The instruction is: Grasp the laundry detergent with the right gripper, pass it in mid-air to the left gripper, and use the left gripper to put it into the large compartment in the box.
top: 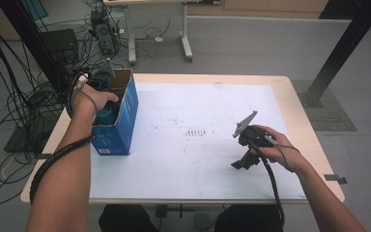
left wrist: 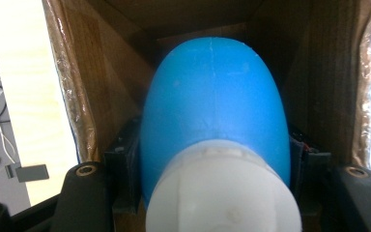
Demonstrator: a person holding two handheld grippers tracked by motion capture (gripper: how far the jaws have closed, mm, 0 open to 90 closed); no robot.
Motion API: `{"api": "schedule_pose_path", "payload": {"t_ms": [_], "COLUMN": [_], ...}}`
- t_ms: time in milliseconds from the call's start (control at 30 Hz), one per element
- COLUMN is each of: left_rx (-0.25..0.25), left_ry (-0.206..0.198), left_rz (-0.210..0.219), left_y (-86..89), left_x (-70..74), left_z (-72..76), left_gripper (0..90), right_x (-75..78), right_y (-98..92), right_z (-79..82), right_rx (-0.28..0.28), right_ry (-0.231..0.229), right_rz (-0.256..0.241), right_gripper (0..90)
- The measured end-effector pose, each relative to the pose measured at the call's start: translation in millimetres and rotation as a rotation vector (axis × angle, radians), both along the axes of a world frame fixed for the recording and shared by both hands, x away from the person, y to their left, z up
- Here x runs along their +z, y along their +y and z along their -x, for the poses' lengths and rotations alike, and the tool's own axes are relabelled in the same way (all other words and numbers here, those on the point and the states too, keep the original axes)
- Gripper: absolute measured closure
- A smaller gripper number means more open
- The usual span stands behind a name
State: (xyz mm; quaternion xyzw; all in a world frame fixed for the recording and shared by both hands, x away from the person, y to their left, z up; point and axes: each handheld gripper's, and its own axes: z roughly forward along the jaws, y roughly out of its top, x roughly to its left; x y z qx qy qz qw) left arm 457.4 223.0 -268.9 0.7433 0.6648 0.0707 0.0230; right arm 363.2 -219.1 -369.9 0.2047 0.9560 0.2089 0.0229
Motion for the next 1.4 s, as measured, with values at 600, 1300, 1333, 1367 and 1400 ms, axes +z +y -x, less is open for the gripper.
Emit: {"api": "schedule_pose_path", "payload": {"t_ms": [600, 1300, 1333, 1367, 1400], "left_rx": [0.01, 0.029, 0.029, 0.029, 0.029], "left_ry": [0.002, -0.013, -0.013, -0.017, -0.017], "left_rz": [0.003, 0.011, 0.011, 0.014, 0.014], "left_y": [0.6, -0.5, -0.5, -0.5, -0.5], "left_x": [0.0, 9.6, 9.6, 11.7, 11.7], "left_z": [-0.2, 1.3, 1.3, 1.8, 1.8], "left_gripper": [37.6, 29.2, 29.0, 28.9, 28.3], "right_x": [0.9, 0.4, 0.6, 0.6, 0.6], "right_y": [-1.8, 0.9, 0.6, 0.4, 0.4], "right_z": [0.3, -0.2, -0.2, -0.1, -0.1], "right_rx": [-0.005, 0.003, 0.0, -0.001, -0.001], "right_ry": [-0.003, -0.007, -0.008, -0.007, -0.007], "right_rz": [0.004, 0.017, 0.016, 0.014, 0.014], "right_gripper": [5.3, 5.4, 5.4, 5.4, 5.4]}}
